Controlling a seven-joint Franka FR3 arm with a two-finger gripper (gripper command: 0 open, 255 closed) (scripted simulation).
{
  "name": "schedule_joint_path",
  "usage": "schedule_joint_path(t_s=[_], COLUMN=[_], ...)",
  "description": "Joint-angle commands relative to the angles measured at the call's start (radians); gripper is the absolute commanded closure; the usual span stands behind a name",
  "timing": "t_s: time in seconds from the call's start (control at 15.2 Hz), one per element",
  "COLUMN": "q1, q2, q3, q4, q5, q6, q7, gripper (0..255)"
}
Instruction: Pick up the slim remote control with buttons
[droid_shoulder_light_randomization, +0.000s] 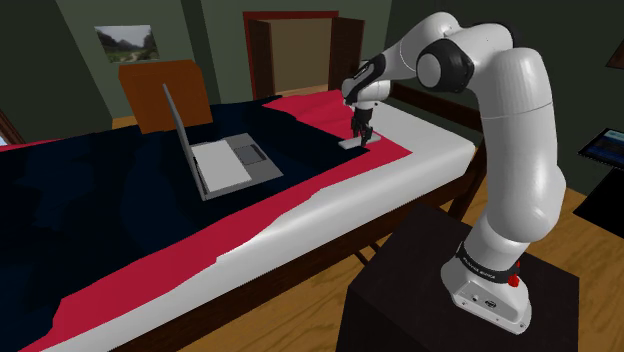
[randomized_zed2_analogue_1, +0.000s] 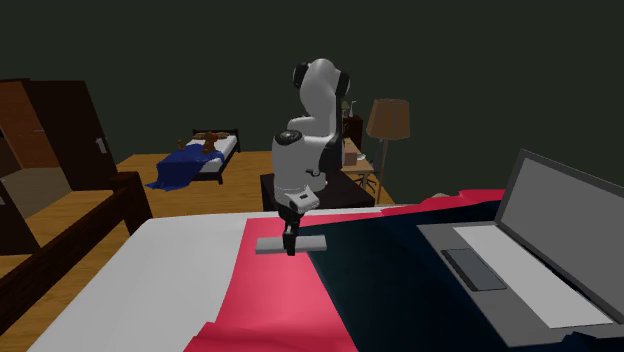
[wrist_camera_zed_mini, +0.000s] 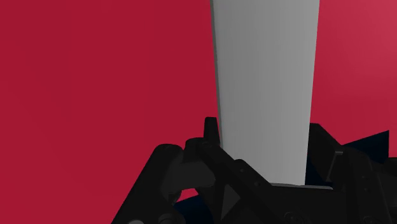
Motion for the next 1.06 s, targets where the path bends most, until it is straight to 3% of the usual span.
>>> schedule_joint_path(t_s=[0.0,0.99], q1=[0.003,0.02], q2=[-0.011,-0.095], q3=[-0.004,-0.032], q4=[0.004,0.067], q5=[-0.007,-0.057], q6=[-0.015,-0.153], q7=[0.004,0.035], gripper=[255,255])
